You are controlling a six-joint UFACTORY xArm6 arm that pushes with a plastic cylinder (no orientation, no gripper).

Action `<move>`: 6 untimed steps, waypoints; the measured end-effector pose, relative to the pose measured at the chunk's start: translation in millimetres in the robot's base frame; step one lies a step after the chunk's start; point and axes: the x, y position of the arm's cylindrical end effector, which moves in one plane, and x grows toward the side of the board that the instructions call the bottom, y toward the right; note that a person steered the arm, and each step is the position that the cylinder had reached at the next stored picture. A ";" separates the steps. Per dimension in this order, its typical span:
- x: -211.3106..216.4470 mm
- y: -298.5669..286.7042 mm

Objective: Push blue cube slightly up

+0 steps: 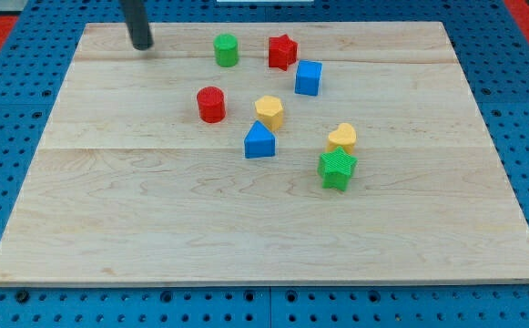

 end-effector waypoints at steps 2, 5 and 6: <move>77.4 139.8; 39.7 306.4; 46.0 312.4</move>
